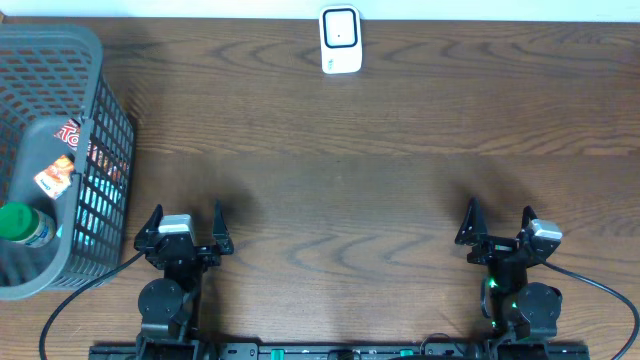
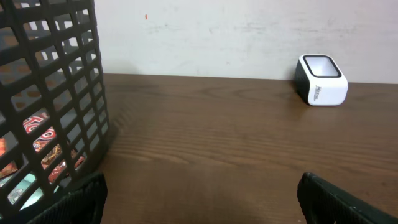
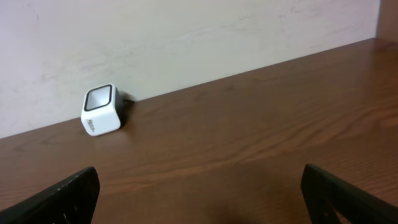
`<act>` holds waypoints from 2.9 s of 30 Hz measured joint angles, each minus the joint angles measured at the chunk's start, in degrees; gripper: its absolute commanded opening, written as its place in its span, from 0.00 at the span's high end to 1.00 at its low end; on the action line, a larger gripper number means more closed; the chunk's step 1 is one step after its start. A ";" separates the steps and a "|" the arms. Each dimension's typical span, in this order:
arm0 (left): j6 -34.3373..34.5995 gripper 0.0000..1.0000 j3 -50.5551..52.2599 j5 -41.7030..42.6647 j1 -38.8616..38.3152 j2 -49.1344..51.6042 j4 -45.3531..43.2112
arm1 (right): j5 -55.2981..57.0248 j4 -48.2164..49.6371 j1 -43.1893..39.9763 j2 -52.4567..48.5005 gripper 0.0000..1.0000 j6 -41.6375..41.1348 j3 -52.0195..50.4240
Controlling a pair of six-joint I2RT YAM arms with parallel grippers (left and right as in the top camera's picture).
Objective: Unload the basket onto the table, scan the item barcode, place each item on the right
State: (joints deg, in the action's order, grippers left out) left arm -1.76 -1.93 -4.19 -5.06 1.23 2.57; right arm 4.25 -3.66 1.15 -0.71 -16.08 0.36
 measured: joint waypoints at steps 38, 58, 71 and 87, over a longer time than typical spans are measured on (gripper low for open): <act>0.24 0.02 0.00 0.02 0.00 0.00 0.00 | 0.00 0.00 0.00 0.00 0.01 0.00 0.00; 9.16 0.02 -0.66 0.31 0.00 0.02 1.31 | 0.00 0.00 0.00 0.00 0.01 0.00 0.00; 16.13 0.02 -26.05 9.22 0.00 14.10 20.63 | -0.02 0.00 0.00 0.00 0.01 0.00 0.00; 18.25 0.02 -33.86 22.03 0.00 24.48 29.64 | -0.04 -0.02 0.00 0.00 0.01 0.00 0.00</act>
State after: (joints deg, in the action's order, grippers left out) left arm 16.49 -35.79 17.85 -5.06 25.71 32.21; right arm 4.21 -3.68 1.15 -0.71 -16.08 0.36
